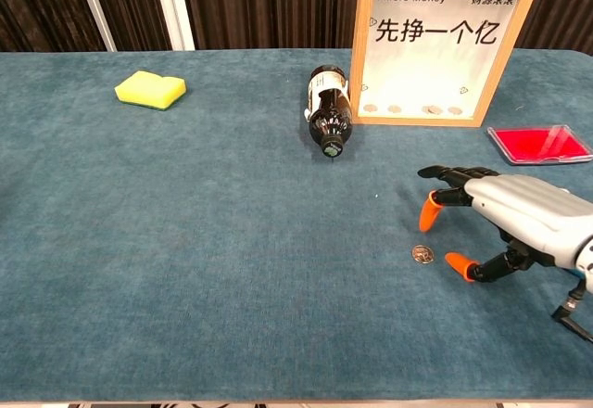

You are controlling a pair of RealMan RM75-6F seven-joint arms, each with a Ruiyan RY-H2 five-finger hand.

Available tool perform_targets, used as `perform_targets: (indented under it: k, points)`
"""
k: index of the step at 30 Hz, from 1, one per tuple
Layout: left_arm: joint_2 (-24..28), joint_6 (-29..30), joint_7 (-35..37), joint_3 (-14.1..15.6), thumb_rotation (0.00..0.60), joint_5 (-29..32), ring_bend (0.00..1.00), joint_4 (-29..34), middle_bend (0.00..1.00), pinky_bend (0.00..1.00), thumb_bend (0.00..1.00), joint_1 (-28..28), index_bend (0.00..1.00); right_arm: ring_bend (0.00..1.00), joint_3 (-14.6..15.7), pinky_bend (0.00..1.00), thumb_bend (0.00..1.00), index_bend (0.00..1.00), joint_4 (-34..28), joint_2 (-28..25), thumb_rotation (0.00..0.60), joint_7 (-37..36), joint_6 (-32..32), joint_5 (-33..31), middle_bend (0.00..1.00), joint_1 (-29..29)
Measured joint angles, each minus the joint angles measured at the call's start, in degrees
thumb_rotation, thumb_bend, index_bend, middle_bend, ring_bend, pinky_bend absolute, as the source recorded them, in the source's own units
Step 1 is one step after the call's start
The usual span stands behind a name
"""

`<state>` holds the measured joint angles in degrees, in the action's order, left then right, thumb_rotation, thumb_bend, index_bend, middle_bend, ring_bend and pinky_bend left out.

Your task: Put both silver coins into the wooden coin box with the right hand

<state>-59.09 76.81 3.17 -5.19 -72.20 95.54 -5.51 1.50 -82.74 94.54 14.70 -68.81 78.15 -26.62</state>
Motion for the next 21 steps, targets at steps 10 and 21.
perform_targets:
  k: [10,21]
  points:
    - [0.1,-0.2,-0.3,0.0,0.6,0.2,0.0,0.1,0.0,0.0,0.4,0.0,0.01,0.0,-0.4,0.0,0.47,0.39,0.4,0.4,0.6,-1.2,0.6,0.4,0.0,0.9]
    - [0.1,-0.4,-0.6,0.0,0.6,0.7,0.0,0.3,0.0,0.0,0.4,0.0,0.01,0.0,-0.7,0.0,0.47,0.44,1.0,1.0,0.6,-1.6,0.9,1.7,0.0,1.5]
